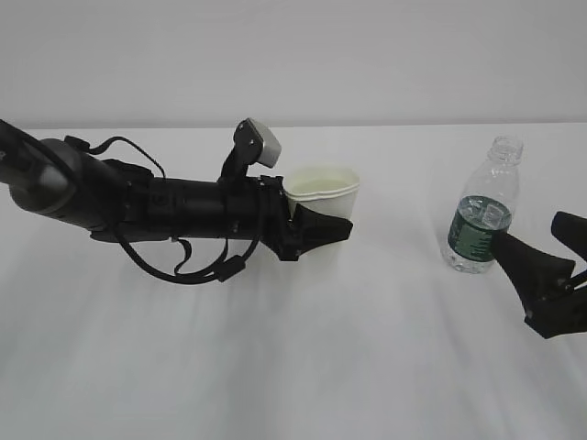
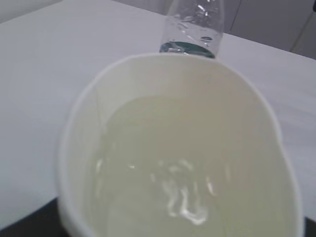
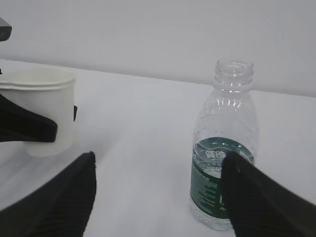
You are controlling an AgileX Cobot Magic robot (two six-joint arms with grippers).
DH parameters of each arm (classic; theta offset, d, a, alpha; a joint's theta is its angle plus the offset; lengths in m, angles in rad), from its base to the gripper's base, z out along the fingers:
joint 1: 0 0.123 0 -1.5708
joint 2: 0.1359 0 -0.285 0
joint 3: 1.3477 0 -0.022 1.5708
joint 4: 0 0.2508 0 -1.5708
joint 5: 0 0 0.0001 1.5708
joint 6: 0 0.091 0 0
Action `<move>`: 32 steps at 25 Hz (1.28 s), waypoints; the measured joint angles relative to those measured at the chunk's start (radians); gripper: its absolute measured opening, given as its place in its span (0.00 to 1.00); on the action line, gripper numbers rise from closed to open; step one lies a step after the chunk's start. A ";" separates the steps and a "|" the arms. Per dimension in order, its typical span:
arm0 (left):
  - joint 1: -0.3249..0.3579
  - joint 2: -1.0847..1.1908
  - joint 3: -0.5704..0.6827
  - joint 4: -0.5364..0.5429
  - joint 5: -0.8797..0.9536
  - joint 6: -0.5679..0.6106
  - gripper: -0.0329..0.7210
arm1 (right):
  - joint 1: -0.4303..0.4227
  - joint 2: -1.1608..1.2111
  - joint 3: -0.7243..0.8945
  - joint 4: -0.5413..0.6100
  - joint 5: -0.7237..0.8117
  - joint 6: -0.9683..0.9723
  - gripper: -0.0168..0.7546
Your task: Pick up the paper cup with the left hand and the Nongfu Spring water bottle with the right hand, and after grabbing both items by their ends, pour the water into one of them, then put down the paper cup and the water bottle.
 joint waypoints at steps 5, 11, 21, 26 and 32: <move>0.054 0.000 0.000 0.000 0.000 0.000 0.60 | 0.000 0.000 0.000 -0.002 0.000 0.001 0.79; 0.099 0.000 0.000 0.016 0.000 0.000 0.60 | 0.000 0.000 0.000 -0.002 0.000 0.003 0.79; 0.181 0.000 0.042 0.005 -0.034 0.010 0.60 | 0.000 0.000 0.000 -0.002 0.000 0.005 0.79; 0.224 0.000 0.113 -0.061 -0.079 0.090 0.60 | 0.000 0.000 0.000 -0.002 0.000 0.008 0.79; 0.249 0.000 0.191 -0.159 -0.102 0.191 0.60 | 0.000 0.000 0.000 -0.002 0.000 0.008 0.79</move>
